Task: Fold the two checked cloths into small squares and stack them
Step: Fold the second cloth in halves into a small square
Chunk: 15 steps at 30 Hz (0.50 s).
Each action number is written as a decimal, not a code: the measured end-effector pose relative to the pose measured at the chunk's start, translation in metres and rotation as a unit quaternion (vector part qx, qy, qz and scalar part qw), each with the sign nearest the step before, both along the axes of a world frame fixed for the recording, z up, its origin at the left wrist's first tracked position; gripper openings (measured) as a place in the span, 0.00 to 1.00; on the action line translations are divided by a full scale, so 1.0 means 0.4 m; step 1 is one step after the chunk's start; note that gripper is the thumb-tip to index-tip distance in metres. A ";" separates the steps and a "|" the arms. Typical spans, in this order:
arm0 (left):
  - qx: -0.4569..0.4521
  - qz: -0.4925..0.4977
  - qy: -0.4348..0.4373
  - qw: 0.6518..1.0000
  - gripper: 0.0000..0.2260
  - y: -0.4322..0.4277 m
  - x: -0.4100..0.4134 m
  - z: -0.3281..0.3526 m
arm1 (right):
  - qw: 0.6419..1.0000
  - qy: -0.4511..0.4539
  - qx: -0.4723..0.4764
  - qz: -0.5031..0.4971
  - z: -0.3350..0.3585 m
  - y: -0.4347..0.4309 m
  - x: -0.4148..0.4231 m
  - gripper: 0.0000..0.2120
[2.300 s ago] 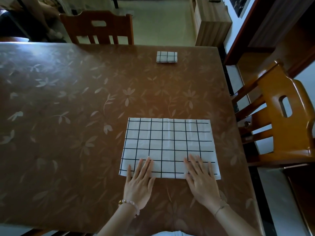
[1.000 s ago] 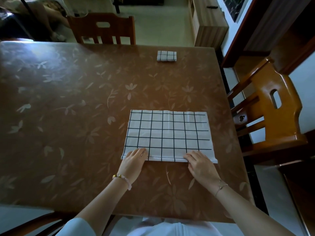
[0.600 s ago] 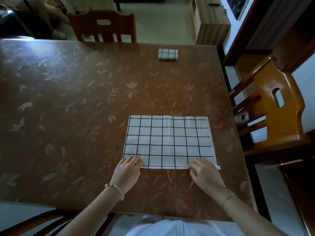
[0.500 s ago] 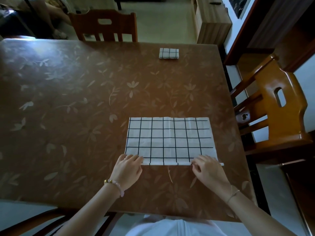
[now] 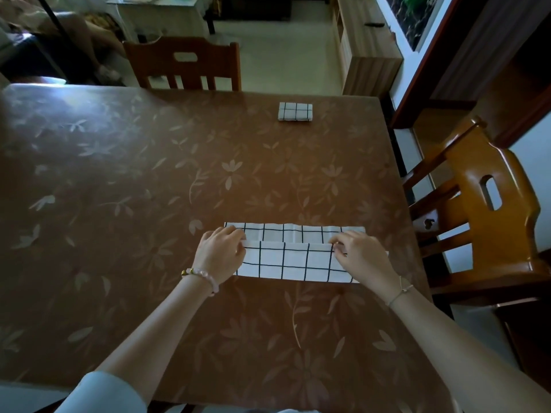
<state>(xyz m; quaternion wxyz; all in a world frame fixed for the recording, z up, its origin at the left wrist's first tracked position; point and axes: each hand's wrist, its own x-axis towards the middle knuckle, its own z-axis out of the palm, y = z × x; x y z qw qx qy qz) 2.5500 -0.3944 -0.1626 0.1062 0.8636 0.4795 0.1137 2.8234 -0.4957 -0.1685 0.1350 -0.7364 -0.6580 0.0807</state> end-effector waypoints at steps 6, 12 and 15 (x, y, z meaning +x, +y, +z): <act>-0.056 0.023 0.020 0.998 0.09 0.092 0.048 -0.035 | 0.998 0.013 -0.046 -0.046 -0.027 0.086 0.025 0.07; -0.084 0.047 0.020 0.995 0.06 0.151 0.069 -0.082 | 0.995 0.027 -0.071 -0.064 -0.070 0.156 0.045 0.06; -0.068 0.054 0.014 0.996 0.04 0.168 0.074 -0.107 | 0.996 0.021 -0.069 -0.062 -0.087 0.184 0.051 0.05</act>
